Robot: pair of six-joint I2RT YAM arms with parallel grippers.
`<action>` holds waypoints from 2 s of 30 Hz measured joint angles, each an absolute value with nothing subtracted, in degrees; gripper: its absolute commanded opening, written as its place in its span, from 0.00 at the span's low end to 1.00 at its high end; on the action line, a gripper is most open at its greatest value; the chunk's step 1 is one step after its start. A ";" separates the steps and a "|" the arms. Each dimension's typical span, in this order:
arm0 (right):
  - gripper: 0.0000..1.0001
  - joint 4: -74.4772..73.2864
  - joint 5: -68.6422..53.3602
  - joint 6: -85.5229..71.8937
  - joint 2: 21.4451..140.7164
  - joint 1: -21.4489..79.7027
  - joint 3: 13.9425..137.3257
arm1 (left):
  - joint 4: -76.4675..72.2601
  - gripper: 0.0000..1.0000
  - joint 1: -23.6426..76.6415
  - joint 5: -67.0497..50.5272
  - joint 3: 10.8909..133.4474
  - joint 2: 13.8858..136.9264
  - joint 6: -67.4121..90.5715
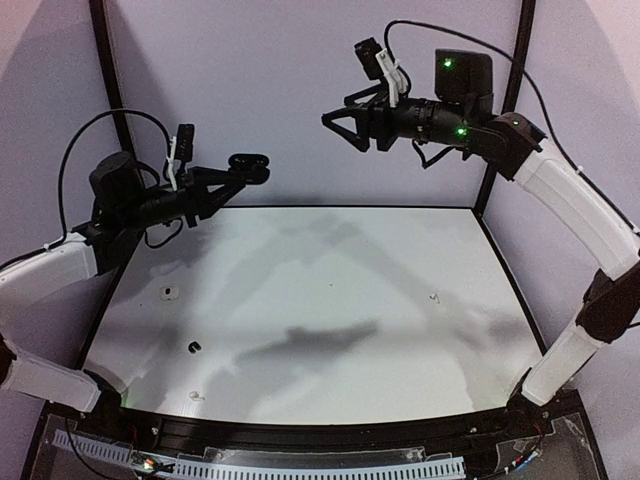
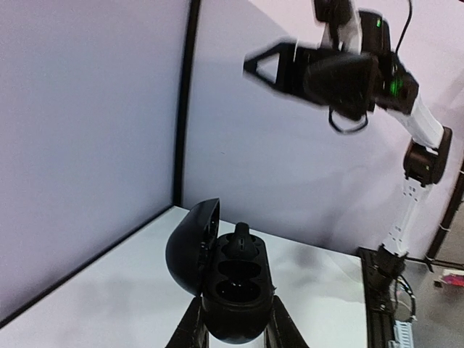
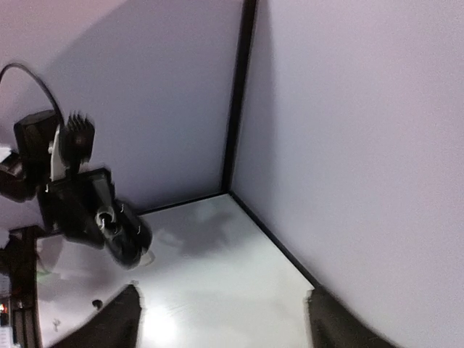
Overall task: Insert the wireless bluetooth earbuds into the charging case
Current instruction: Pick up the left earbud from the center of the board.
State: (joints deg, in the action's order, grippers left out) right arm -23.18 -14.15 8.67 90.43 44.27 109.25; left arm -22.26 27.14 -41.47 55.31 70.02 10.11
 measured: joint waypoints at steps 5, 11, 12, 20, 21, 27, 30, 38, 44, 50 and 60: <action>0.98 -17.96 -24.10 2.61 94.35 43.88 104.07 | -22.65 0.01 22.83 -41.50 54.06 65.91 10.63; 0.91 -11.55 -28.73 -1.37 97.14 45.28 100.25 | -22.98 0.01 20.03 -41.67 49.39 60.29 12.97; 0.90 -11.22 -28.18 -1.56 97.80 45.87 100.29 | -22.87 0.01 19.75 -41.63 48.80 59.46 13.15; 0.80 -10.76 -17.91 -2.74 112.18 55.92 105.32 | -21.82 0.01 15.70 -37.12 44.18 49.78 13.65; 0.80 -10.81 -16.53 -2.87 114.37 57.63 105.25 | -21.74 0.01 14.81 -36.21 43.46 48.31 13.74; 0.67 -8.73 -12.84 -2.96 122.08 64.51 103.66 | -19.73 0.01 12.67 -30.85 41.65 43.24 13.17; 0.59 -8.60 -11.35 -3.14 128.20 66.46 108.62 | -18.17 0.01 12.62 -29.34 40.58 41.10 12.45; 0.64 -10.33 -4.19 -3.60 141.56 68.90 118.83 | -16.01 0.01 12.58 -28.08 37.98 38.26 11.75; 0.88 -8.84 -0.21 -5.54 144.40 72.18 119.90 | -16.29 0.01 12.51 -28.08 36.64 38.28 11.84; 0.83 -7.70 4.91 -6.59 148.99 74.06 123.48 | -16.58 0.01 12.49 -28.27 35.64 38.28 12.08; 0.56 -5.91 11.99 -4.78 154.63 74.54 127.31 | -17.10 0.01 12.49 -28.71 34.54 38.92 12.71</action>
